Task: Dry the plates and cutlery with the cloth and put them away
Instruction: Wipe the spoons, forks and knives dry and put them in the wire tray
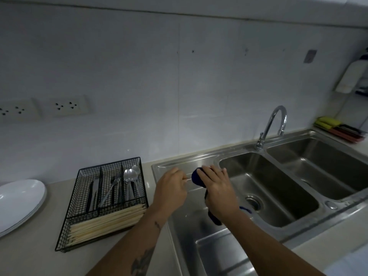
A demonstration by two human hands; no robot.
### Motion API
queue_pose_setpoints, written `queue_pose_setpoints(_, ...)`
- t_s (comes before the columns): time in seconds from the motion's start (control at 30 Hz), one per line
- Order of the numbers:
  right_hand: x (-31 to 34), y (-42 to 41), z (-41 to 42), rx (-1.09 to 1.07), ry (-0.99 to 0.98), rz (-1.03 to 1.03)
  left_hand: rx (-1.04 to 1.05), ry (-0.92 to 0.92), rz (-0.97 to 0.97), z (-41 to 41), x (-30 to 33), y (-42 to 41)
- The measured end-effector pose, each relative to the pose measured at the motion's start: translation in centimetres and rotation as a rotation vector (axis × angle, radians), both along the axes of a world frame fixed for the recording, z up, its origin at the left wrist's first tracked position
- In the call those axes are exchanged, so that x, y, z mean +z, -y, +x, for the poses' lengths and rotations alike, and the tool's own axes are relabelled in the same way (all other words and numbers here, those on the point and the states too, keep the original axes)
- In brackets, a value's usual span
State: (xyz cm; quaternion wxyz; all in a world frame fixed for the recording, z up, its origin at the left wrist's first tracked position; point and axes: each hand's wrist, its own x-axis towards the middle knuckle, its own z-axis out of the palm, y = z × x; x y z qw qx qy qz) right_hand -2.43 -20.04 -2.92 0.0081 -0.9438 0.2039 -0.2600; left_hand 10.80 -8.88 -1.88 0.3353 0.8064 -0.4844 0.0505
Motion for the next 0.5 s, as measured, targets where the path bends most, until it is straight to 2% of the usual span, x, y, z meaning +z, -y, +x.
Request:
queue_pose_setpoints(0.2, -0.6, 3.6, -4.1, -0.155, 0.062, 0.145, -0.014, -0.008, 0.124, 0.2, -1.1, -1.5)
queue_pose_setpoints(0.33, 0.4, 1.2, -3.5, -0.153, 0.127, 0.077, -0.065, -0.028, 0.191, -0.2, 0.2, -1.0)
queue_pose_setpoints(0.43, 0.5, -0.5, -2.4, -0.031, 0.031, -0.047, -0.074, -0.051, 0.215, -1.0, 1.4, -0.4)
queue_pose_setpoints(0.5, -0.2, -0.4, -2.3, -0.013, -0.038, -0.057, -0.043, -0.052, 0.218, -1.0, 1.7, -0.6)
